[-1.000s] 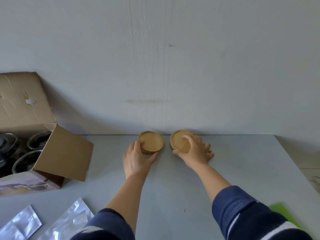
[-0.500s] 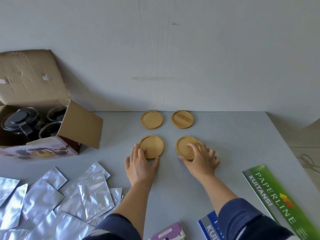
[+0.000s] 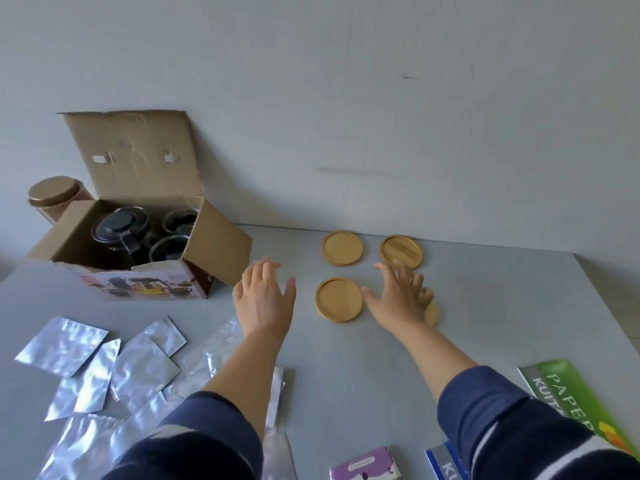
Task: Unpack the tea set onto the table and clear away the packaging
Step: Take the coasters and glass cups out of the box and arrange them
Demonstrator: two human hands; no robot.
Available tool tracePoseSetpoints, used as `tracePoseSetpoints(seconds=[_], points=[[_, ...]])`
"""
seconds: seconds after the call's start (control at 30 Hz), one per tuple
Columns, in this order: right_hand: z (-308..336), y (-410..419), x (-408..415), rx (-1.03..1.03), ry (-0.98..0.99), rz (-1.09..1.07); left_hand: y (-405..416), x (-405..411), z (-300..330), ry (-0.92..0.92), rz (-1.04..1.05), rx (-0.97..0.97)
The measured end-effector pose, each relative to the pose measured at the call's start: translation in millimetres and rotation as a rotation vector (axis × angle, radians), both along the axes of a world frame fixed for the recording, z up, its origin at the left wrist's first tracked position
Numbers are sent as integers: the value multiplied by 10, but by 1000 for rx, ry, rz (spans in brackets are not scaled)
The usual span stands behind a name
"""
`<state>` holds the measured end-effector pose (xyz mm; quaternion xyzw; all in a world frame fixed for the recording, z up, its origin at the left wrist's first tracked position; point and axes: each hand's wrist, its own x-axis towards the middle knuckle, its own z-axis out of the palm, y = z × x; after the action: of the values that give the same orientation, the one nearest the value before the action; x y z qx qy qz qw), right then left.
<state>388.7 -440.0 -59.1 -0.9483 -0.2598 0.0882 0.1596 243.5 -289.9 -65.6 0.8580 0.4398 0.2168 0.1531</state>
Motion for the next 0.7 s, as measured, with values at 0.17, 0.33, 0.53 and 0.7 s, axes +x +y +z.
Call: tracePoseSetpoints(seconds=[0.17,0.33,0.53,0.7], points=[[382,985,-387,212,161,321,835,-539,474,-90,137,111],[679,2049,-840,365,199,511,1567,-1077,655,135,283,33],[794,2897,-1085,210,23,665,1932,-1271,481,266,278,-233],[742,3266,-1098,-92,-132,670,2123,-1334,329,168,170,-253]])
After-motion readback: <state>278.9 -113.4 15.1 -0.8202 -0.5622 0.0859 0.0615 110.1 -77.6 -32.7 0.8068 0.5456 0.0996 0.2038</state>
